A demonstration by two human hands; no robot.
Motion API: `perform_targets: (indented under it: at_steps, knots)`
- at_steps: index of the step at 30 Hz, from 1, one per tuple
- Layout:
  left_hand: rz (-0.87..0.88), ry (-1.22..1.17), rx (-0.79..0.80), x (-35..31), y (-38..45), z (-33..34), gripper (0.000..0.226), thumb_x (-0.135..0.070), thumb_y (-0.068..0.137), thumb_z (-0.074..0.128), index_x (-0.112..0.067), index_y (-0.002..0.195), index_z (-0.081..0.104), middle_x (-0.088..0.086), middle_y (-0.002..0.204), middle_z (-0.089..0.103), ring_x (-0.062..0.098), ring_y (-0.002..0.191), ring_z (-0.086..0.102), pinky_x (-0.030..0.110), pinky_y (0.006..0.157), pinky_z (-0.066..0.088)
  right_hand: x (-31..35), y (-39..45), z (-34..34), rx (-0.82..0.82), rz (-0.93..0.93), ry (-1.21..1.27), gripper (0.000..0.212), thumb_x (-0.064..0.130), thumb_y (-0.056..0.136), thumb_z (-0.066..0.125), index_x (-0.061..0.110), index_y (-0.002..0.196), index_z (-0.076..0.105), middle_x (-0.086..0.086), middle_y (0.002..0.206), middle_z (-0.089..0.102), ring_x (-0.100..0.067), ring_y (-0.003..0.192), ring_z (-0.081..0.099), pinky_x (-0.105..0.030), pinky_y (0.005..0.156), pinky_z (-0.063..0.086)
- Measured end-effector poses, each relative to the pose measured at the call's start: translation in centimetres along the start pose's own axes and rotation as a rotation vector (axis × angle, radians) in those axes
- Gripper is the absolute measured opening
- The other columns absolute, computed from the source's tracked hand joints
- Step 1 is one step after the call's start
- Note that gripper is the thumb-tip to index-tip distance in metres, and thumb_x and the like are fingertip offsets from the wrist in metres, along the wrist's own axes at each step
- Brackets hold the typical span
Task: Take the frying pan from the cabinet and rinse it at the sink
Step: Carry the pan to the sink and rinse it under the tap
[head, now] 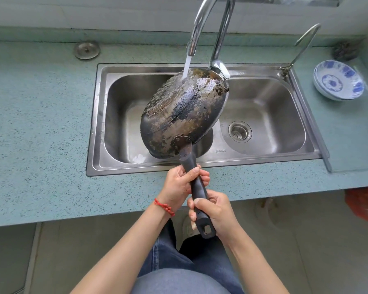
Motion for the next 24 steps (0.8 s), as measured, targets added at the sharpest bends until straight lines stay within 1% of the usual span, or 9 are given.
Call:
perform_targets:
  at_steps: [5,7,8,10,11,15,18,21,24]
  knots:
    - [0.03,0.046,-0.006,-0.3,-0.2,0.2,0.018,0.0,0.086,0.048,-0.006,0.073,0.059,0.003,0.059,0.068,0.013,0.056,0.063,0.025,0.057,0.054,0.2,-0.2,0.2,0.027,-0.015,0.076,0.005,0.003,0.07,0.051,0.002,0.069,0.056,-0.013,0.059,0.051,-0.017,0.041,0.049,-0.025,0.037,0.046]
    - [0.052,0.093,-0.032,-0.5,-0.3,0.1,0.019,0.0,0.086,0.05,-0.007,0.072,0.06,0.003,0.059,0.069,0.013,0.056,0.064,0.024,0.056,0.055,0.3,-0.2,0.3,0.065,-0.009,0.142,0.005,0.003,0.069,0.054,0.0,0.073,0.055,-0.011,0.062,0.051,-0.015,0.043,0.05,-0.025,0.037,0.046]
    - [0.063,0.117,-0.047,-0.6,-0.4,0.1,0.019,-0.001,0.085,0.051,-0.007,0.071,0.06,0.003,0.059,0.069,0.012,0.055,0.064,0.024,0.056,0.055,0.3,-0.2,0.4,0.089,-0.002,0.18,0.01,0.005,0.068,0.057,-0.001,0.074,0.054,-0.01,0.063,0.051,-0.014,0.044,0.05,-0.025,0.037,0.046]
    - [0.088,0.161,-0.076,-0.9,-0.5,0.0,0.017,-0.001,0.085,0.052,-0.006,0.071,0.061,0.003,0.058,0.07,0.012,0.055,0.065,0.024,0.056,0.055,0.3,-0.1,0.7,0.135,0.015,0.254,0.019,0.012,0.064,0.061,-0.001,0.076,0.052,-0.008,0.064,0.053,-0.013,0.045,0.05,-0.024,0.037,0.046]
    - [0.101,0.179,-0.092,-1.1,-0.6,-0.1,0.016,-0.001,0.085,0.053,-0.005,0.072,0.06,0.003,0.058,0.07,0.012,0.055,0.065,0.023,0.055,0.055,0.3,0.0,0.9,0.153,0.022,0.284,0.021,0.014,0.064,0.061,0.0,0.077,0.052,-0.007,0.065,0.053,-0.013,0.046,0.049,-0.023,0.037,0.046]
    - [0.148,0.185,-0.153,-1.8,-1.1,-0.1,0.01,0.002,0.084,0.054,0.001,0.074,0.057,0.003,0.055,0.069,0.011,0.052,0.064,0.021,0.053,0.054,0.5,0.0,1.7,0.215,0.054,0.392,0.019,0.014,0.064,0.06,0.002,0.075,0.051,-0.006,0.067,0.052,-0.01,0.046,0.049,-0.021,0.038,0.045]
    - [0.168,0.199,-0.177,-2.3,-1.6,-0.2,0.007,-0.001,0.082,0.057,0.0,0.076,0.058,0.003,0.06,0.072,0.012,0.056,0.066,0.023,0.056,0.055,0.8,0.0,2.1,0.269,0.078,0.483,0.021,0.013,0.067,0.059,0.002,0.081,0.05,-0.005,0.068,0.053,-0.008,0.047,0.049,-0.019,0.039,0.045]
    - [0.13,0.115,-0.161,-2.6,-2.1,-0.3,0.006,-0.002,0.084,0.055,-0.003,0.08,0.06,0.004,0.069,0.074,0.016,0.066,0.07,0.023,0.062,0.057,0.9,-0.2,2.3,0.313,0.106,0.544,0.027,0.011,0.068,0.061,0.0,0.09,0.05,-0.004,0.068,0.054,-0.008,0.048,0.05,-0.019,0.039,0.045]
    - [0.017,-0.069,-0.095,-2.6,-2.2,-0.2,0.01,-0.001,0.086,0.049,-0.001,0.089,0.059,0.008,0.076,0.075,0.019,0.074,0.071,0.023,0.064,0.057,0.7,-0.4,2.3,0.339,0.116,0.559,0.032,0.012,0.064,0.072,-0.001,0.086,0.052,-0.004,0.068,0.054,-0.008,0.048,0.05,-0.019,0.039,0.045]
Point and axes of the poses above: each hand's wrist, its own y-axis towards the middle knuckle, its own z-axis out of the palm, x = y × z, the point moved 1 cm from there along y, towards the middle knuckle
